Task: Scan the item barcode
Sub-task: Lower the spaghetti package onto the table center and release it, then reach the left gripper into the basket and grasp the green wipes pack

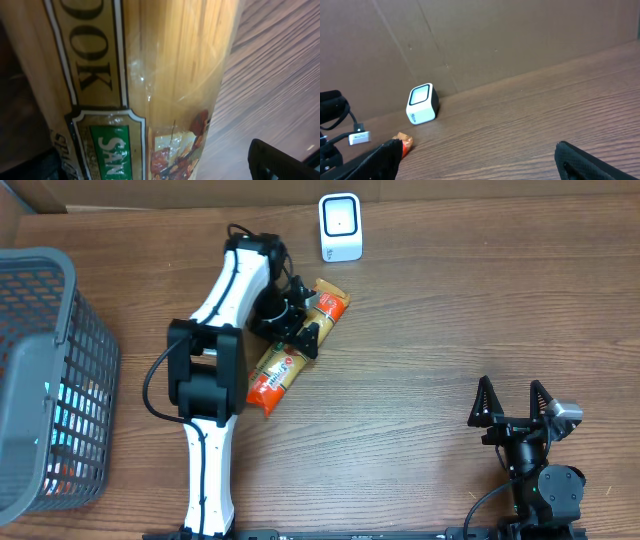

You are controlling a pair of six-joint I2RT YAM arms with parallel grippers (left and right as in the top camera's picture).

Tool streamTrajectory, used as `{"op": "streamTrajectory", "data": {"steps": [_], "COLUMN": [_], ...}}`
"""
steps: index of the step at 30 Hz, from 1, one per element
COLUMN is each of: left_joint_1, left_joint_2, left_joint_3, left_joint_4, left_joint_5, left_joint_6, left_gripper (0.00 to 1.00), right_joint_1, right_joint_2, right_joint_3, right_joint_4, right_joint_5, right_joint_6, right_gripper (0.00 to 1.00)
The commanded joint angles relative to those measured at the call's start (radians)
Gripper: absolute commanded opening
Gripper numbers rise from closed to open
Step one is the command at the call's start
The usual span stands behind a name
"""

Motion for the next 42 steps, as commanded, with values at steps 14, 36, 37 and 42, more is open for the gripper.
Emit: {"op": "streamTrajectory", "data": {"steps": [14, 36, 37, 42], "left_joint_1": [-0.04, 0.638, 0.669, 0.837], "left_joint_2": [-0.2, -0.744, -0.744, -0.744], "left_joint_3": [0.255, 0.313, 0.313, 0.306], "left_joint_4": [-0.127, -0.109, -0.115, -0.125], "left_joint_5": [-0.103, -0.213, -0.211, -0.196], "left_joint_6": [-0.261, -0.573, -0.587, -0.671], "left_gripper": [1.0, 1.0, 1.0, 1.0], "right_joint_1": [0.004, 0.004, 0.004, 0.004], "right_joint_2": [-0.005, -0.005, -0.005, -0.005], "right_joint_3": [-0.01, -0.01, -0.01, -0.01], "right_joint_4": [0.006, 0.006, 0.006, 0.006], "right_joint_5": [-0.002, -0.002, -0.002, -0.002], "right_joint_6": [-0.003, -0.003, -0.003, -0.003], "right_gripper": [1.0, 1.0, 1.0, 1.0]}}
